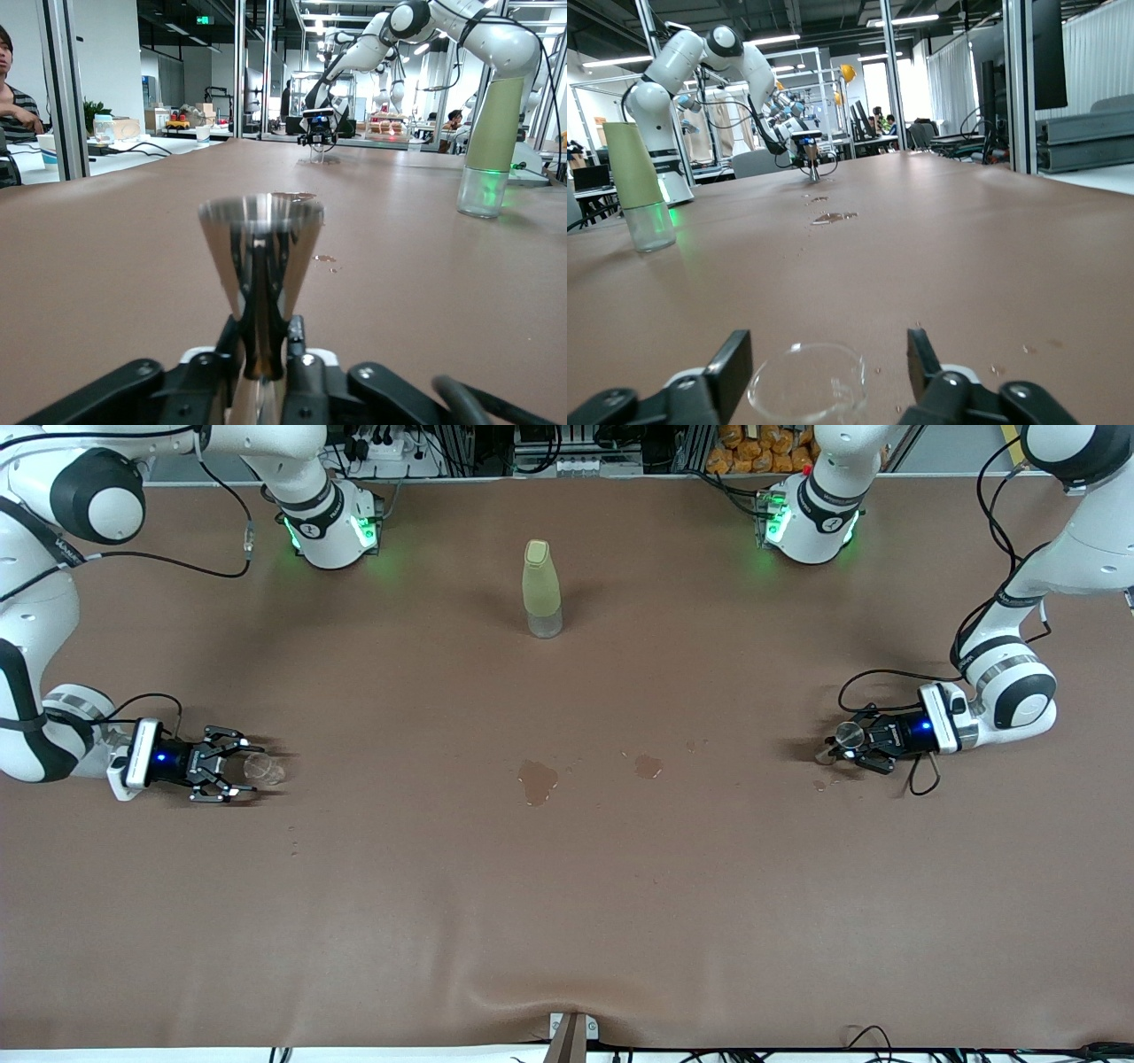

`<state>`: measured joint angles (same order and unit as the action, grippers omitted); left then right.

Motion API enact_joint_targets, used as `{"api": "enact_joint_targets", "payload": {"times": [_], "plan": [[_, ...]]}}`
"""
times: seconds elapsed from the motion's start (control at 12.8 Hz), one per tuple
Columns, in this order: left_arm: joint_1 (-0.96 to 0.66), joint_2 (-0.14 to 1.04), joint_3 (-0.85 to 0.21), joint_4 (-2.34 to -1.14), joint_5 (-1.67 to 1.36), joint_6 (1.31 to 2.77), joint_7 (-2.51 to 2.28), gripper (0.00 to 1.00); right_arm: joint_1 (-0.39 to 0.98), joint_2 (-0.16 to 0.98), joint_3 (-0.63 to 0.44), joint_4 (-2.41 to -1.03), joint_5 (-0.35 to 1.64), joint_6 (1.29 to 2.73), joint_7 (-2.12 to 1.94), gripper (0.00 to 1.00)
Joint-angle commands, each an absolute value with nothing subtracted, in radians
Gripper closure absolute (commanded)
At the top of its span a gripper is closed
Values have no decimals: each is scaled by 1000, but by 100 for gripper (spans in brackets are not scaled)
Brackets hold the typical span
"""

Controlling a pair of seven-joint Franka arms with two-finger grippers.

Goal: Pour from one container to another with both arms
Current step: 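Lower the beaker and jigger onto the table with both grippers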

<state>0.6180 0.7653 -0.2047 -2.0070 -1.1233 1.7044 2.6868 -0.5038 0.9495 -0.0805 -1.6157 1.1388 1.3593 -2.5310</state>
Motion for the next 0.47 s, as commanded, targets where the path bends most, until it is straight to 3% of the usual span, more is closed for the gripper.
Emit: {"api": "enact_joint_targets", "payload": {"times": [0.0,0.23,0.39], "plan": [[632,782,-212,-1988,-1104,1669,2688,53,-520,922,-80,-1588,1135,1313,-2447,0],[632,787,-210,-1983,-1103,1660,2684,25,-514,867,-92,-1560,1071,1269,-2176,0],[632,779,-209,-1983,-1092,1660,2681,0,-502,826,-91,-1491,1043,1264,-2001,0]]}}
